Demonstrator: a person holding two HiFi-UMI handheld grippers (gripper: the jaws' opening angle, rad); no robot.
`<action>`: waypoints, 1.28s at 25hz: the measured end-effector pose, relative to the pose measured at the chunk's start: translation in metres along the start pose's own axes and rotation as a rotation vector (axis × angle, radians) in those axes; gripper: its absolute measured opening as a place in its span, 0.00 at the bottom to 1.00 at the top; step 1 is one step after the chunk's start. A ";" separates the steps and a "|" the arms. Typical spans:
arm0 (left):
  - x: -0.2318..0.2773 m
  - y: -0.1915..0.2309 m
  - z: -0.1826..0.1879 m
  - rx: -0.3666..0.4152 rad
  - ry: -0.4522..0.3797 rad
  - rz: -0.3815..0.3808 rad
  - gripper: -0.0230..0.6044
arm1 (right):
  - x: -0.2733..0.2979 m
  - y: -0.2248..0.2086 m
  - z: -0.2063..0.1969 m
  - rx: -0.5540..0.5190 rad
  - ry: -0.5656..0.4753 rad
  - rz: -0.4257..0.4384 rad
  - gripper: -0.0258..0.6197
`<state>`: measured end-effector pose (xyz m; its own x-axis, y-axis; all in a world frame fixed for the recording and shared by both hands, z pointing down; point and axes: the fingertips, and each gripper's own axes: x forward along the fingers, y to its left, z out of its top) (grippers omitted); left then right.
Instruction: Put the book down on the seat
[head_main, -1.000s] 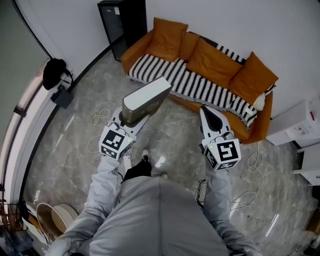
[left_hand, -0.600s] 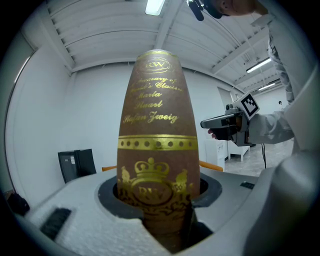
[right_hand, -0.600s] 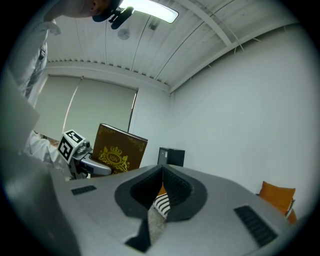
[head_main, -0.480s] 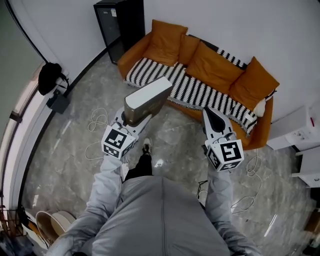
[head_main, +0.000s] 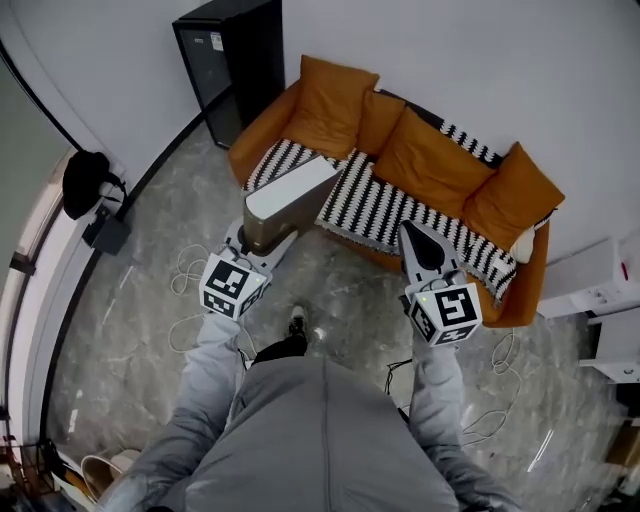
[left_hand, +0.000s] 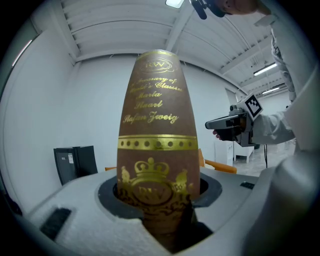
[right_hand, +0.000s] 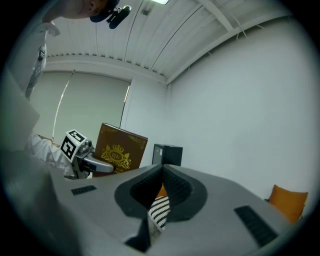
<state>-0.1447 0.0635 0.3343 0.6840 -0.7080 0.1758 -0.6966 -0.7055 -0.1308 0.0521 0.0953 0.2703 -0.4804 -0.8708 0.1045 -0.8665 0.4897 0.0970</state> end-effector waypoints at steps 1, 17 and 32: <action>0.006 0.013 -0.001 -0.002 0.001 0.003 0.42 | 0.012 -0.003 0.001 -0.001 0.001 -0.004 0.08; 0.089 0.131 -0.038 -0.061 0.066 -0.033 0.42 | 0.147 -0.045 -0.009 0.014 0.076 -0.039 0.09; 0.163 0.173 -0.092 -0.216 0.180 -0.097 0.42 | 0.206 -0.092 -0.054 0.059 0.193 -0.102 0.08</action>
<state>-0.1741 -0.1709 0.4301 0.7140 -0.6064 0.3501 -0.6727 -0.7327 0.1028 0.0402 -0.1263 0.3368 -0.3595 -0.8884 0.2855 -0.9186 0.3908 0.0594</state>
